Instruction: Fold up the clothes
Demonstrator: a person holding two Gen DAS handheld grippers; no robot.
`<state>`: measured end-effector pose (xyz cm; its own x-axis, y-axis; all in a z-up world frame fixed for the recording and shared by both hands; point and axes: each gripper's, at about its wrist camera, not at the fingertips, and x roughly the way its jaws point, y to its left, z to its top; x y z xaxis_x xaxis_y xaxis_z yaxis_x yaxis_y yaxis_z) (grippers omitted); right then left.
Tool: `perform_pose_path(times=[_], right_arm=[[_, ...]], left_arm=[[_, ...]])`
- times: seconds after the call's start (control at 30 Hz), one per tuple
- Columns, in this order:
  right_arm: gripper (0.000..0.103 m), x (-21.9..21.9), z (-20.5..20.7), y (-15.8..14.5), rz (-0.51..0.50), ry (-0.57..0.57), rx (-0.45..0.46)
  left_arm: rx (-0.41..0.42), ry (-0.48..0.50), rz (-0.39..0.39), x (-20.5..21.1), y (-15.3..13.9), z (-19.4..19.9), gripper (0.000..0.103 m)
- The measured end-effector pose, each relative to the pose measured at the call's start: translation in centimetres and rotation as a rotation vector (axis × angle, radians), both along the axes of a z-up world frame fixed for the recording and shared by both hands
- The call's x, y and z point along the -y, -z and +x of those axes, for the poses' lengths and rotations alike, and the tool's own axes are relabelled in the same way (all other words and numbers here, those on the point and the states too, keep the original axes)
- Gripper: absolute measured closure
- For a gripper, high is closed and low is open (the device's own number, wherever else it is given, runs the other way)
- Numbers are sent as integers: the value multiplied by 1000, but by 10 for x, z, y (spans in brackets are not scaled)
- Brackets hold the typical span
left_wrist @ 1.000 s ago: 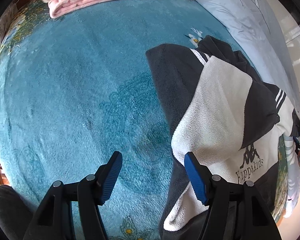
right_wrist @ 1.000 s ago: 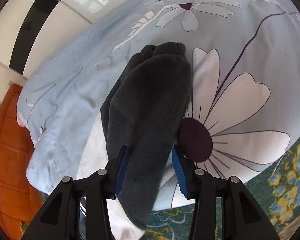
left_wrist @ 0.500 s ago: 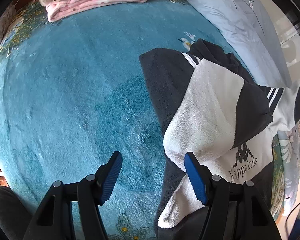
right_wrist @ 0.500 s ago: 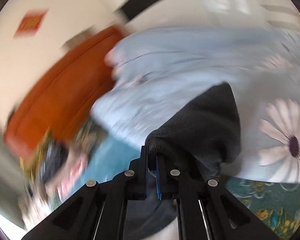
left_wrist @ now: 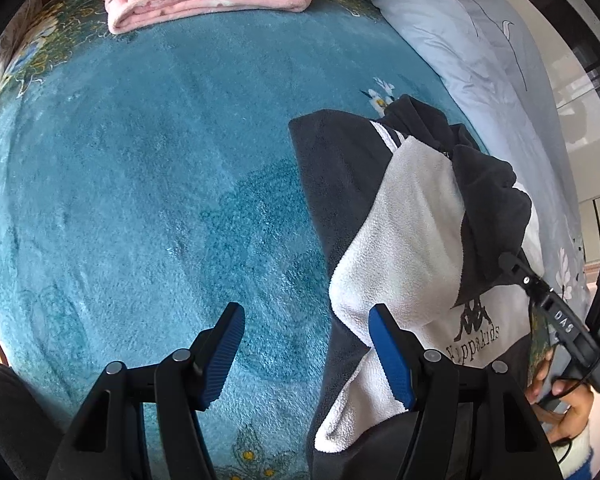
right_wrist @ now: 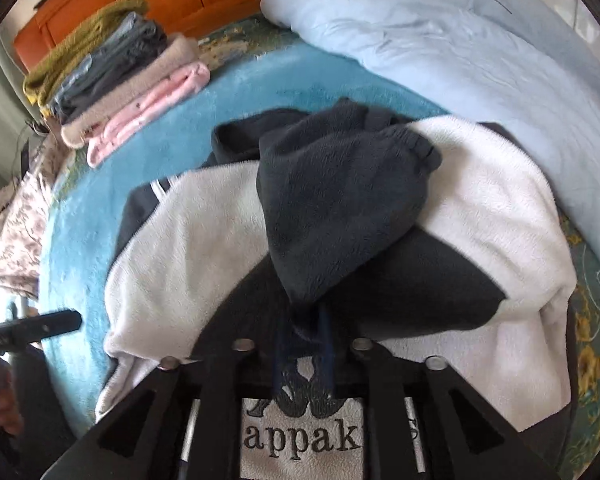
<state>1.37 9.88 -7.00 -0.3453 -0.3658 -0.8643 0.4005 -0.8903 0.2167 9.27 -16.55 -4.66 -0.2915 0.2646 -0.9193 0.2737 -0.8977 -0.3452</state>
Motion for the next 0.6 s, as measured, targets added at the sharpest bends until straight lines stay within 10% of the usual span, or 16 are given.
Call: perform_pose_path(times=[0.07,0.4,0.6], right_arm=[[43,-7,-10,-4,-55,55,-3],[40,-36,-62,11,-463,500,200],[90,9,-63,-20,-331,394,108]], left_arm=[[-1,8,7,-8,8,-10,35],[-15,-28,40,-1,7,-12,35],[-17,-54,61,11,9,-12,35]])
